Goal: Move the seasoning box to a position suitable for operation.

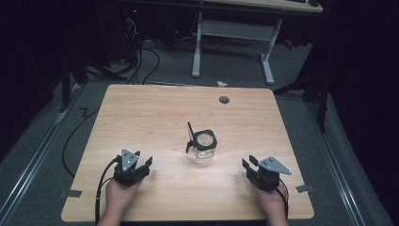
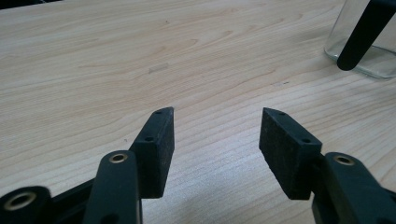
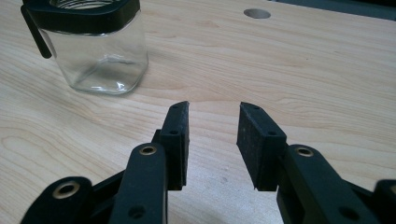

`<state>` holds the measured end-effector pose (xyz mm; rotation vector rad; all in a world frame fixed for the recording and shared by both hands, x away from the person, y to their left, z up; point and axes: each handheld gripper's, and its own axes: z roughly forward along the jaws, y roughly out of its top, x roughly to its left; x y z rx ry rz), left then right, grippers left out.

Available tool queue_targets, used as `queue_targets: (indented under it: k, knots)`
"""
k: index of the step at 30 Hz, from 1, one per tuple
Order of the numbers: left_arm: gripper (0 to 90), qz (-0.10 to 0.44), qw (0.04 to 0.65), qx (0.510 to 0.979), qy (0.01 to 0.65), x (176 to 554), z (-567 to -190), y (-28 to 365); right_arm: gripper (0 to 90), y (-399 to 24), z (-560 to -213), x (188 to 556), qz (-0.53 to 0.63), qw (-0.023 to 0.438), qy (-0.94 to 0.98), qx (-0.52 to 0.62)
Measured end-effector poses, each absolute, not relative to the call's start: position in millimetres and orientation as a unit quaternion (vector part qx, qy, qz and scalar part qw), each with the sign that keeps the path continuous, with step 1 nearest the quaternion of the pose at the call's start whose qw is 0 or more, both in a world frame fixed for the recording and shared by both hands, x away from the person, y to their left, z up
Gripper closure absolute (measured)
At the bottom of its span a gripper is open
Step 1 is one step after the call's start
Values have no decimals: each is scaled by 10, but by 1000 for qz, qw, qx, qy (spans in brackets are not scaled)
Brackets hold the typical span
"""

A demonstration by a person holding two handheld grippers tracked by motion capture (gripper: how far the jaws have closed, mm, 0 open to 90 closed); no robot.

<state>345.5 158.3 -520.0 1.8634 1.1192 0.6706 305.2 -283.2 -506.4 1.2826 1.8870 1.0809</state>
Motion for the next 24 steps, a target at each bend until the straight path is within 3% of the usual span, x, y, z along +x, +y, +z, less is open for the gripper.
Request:
queue_targets:
  k: [8,12,15,24]
  knots:
    - [444,257,418,750,444,3455,-5215,1580,645,-2825,-5076,3056,408,302,714,482]
    - [506,263,424,750,435,3440,-5209,1582,649,-2834,-5102,3079,408,298,716,482]
    - [485,282,421,747,431,3414,-5216,1554,651,-2834,-5110,3085,407,295,717,482]
    - [545,271,419,749,435,3409,-5209,1586,669,-2812,-5100,3084,410,294,718,480]
